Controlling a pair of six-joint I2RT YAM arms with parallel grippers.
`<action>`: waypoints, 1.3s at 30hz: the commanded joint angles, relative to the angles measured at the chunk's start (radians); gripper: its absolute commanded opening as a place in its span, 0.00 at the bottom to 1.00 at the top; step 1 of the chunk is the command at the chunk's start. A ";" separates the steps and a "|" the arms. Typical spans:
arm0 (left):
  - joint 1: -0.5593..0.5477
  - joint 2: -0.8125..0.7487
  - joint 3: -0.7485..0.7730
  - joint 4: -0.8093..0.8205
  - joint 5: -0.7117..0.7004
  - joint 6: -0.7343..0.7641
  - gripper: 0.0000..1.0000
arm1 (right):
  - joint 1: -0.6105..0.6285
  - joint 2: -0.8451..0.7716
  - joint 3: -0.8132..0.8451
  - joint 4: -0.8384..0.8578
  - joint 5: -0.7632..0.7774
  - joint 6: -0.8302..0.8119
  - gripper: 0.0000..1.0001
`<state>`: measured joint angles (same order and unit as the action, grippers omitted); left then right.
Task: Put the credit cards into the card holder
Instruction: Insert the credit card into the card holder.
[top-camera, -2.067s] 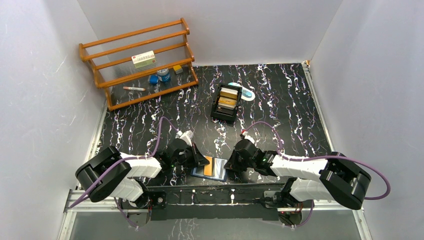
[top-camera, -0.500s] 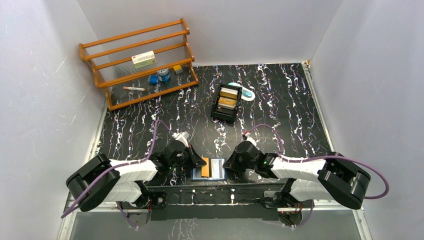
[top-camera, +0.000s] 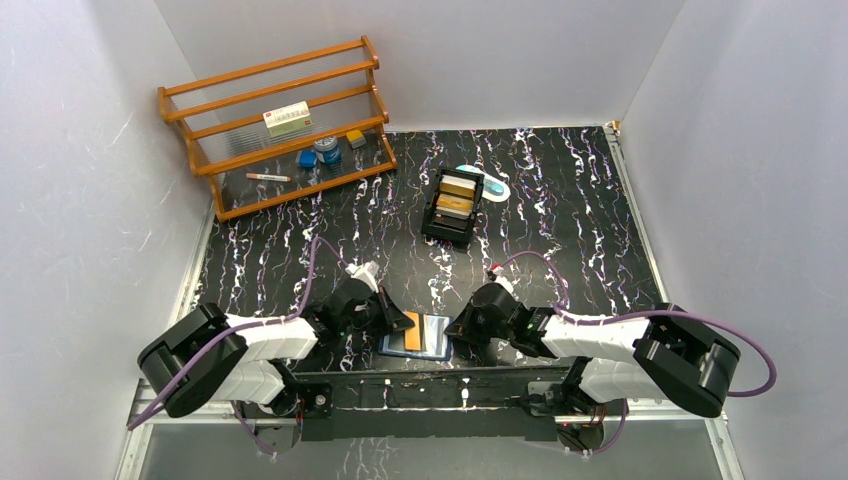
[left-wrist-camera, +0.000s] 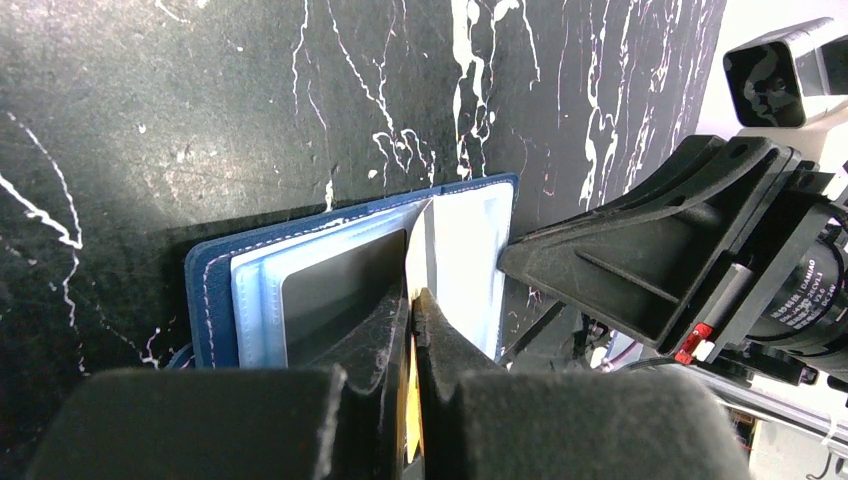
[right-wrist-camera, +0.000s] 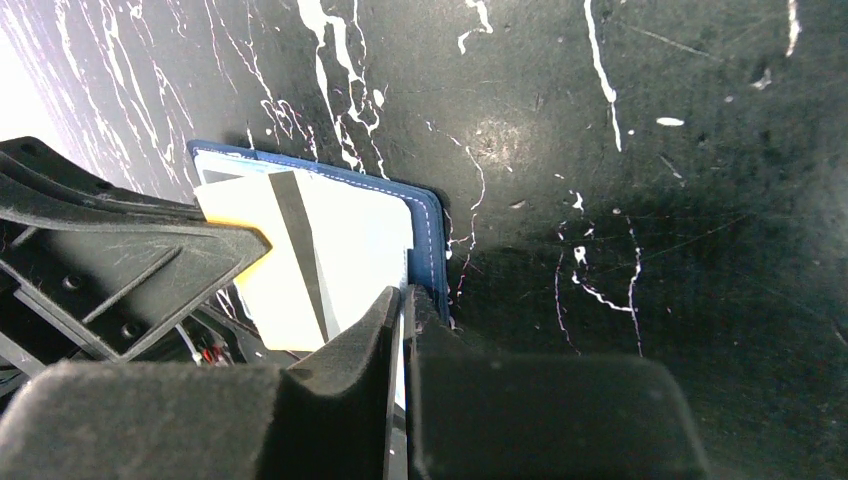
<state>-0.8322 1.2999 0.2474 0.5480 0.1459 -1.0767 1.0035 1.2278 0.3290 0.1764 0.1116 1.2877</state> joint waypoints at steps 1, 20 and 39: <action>-0.005 -0.038 -0.018 -0.192 0.031 0.050 0.00 | 0.009 0.023 -0.013 -0.054 0.063 0.001 0.12; -0.005 0.117 0.080 -0.184 0.130 0.089 0.00 | 0.009 0.003 -0.029 -0.010 0.061 -0.021 0.13; -0.005 0.085 0.135 -0.303 0.094 0.076 0.34 | 0.009 -0.038 0.003 -0.081 0.062 -0.039 0.19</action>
<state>-0.8261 1.4155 0.3740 0.4561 0.2810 -1.0348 1.0084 1.2106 0.3126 0.1936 0.1444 1.2831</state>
